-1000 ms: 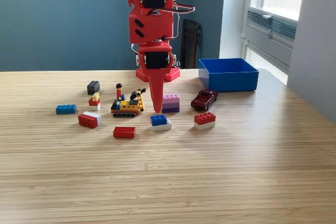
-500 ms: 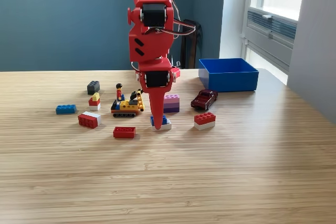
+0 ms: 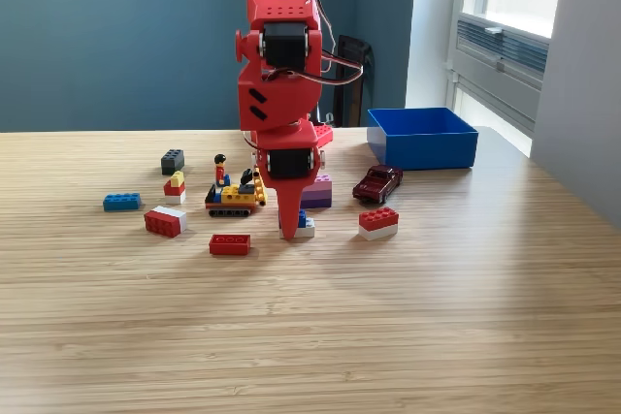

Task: Grasp a lego block and put it in the bin.

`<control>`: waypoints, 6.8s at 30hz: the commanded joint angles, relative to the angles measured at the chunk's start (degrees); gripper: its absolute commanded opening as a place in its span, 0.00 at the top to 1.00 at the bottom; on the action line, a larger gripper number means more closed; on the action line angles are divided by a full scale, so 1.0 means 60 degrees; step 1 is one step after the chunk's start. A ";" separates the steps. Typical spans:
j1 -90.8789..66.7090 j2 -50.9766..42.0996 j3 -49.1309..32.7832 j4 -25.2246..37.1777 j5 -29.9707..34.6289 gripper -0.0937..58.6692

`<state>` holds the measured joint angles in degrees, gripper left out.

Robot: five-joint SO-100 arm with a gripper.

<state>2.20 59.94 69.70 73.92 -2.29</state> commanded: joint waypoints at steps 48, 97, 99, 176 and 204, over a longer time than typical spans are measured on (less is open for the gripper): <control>-1.1484 0.4453 0.0044 0.4702 0.3750 1.00; -0.5142 0.4438 -0.0425 0.4644 0.1890 0.88; -0.5098 0.4438 -0.0366 0.4644 0.1875 0.88; -0.5610 0.4629 0.5142 0.1201 -0.3633 0.53; -0.5581 0.4600 0.7192 -0.2681 -0.3706 1.00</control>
<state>-31.55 87.98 114.96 58.45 -26.54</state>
